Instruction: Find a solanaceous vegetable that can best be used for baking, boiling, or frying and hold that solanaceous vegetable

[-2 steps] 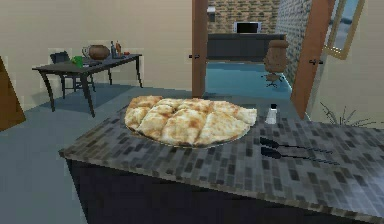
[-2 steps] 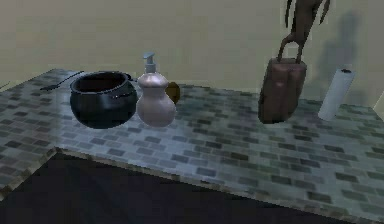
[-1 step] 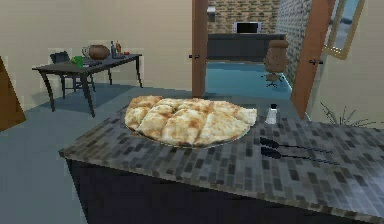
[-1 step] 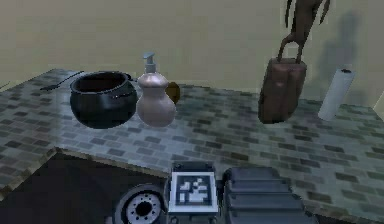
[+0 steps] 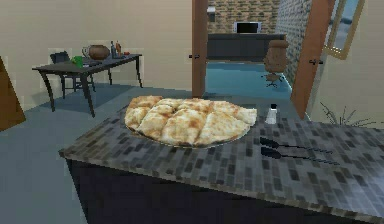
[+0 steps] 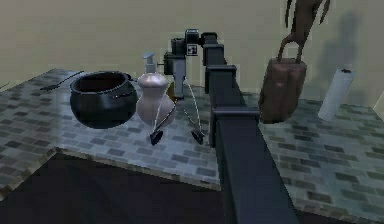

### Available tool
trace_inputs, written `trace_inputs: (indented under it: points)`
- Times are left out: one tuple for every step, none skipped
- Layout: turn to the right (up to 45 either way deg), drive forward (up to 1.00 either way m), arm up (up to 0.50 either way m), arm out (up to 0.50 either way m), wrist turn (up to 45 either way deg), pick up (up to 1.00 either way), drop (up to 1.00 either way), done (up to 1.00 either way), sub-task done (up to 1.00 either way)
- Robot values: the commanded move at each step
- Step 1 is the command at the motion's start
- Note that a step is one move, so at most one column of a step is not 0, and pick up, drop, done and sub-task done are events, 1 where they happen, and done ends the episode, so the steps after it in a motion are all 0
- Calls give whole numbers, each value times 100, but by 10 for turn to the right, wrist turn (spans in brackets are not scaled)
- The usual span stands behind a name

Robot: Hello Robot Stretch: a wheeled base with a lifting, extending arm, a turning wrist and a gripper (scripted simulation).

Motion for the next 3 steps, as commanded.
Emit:
trace_inputs:
  points:
    - [0, 0, 0, 0, 450, 0, 0, 0, 0]
    - [0, 0, 0, 0, 450, 0, 0, 0, 0]
    - [0, 0, 0, 0, 450, 0, 0, 0, 0]
